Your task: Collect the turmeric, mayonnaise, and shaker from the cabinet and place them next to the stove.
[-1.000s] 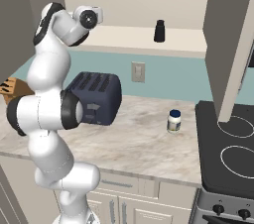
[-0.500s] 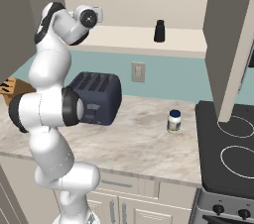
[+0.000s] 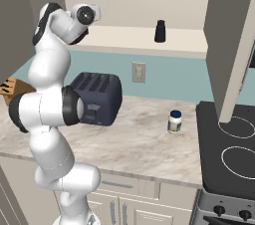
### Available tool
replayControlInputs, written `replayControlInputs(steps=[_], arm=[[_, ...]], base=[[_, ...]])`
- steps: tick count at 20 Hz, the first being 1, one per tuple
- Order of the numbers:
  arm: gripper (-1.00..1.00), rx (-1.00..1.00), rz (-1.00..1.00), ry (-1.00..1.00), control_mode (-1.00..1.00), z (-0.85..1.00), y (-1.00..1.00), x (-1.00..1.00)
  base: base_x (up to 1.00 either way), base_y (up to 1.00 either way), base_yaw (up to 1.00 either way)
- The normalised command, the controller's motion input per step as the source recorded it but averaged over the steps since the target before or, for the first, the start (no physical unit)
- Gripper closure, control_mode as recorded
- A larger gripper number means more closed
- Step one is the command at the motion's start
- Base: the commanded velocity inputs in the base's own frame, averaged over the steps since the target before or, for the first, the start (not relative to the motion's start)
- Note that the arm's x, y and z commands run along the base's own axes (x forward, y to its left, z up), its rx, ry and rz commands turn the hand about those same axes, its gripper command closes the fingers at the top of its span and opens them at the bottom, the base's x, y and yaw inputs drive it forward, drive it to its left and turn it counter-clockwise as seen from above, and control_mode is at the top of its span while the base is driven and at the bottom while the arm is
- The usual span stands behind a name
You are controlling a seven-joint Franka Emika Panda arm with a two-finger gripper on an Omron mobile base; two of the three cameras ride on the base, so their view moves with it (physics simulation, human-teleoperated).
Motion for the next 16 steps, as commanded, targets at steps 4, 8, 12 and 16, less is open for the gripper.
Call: replayControlInputs(steps=[4, 8, 12, 16], arm=[[1.0, -0.01, 0.0, 0.01, -1.0, -0.02, 0.02, 0.0], [1.0, 0.0, 0.0, 0.0, -1.0, 0.0, 0.0, 0.0], [1.0, 0.0, 0.0, 0.0, -1.0, -0.02, 0.0, 0.0], [1.0, 0.0, 0.0, -0.02, -1.0, -0.02, 0.0, -0.02]], base=[[0.0, 0.0, 0.0], [0.0, 0.0, 0.0], [0.0, 0.0, 0.0], [0.0, 0.0, 0.0]])
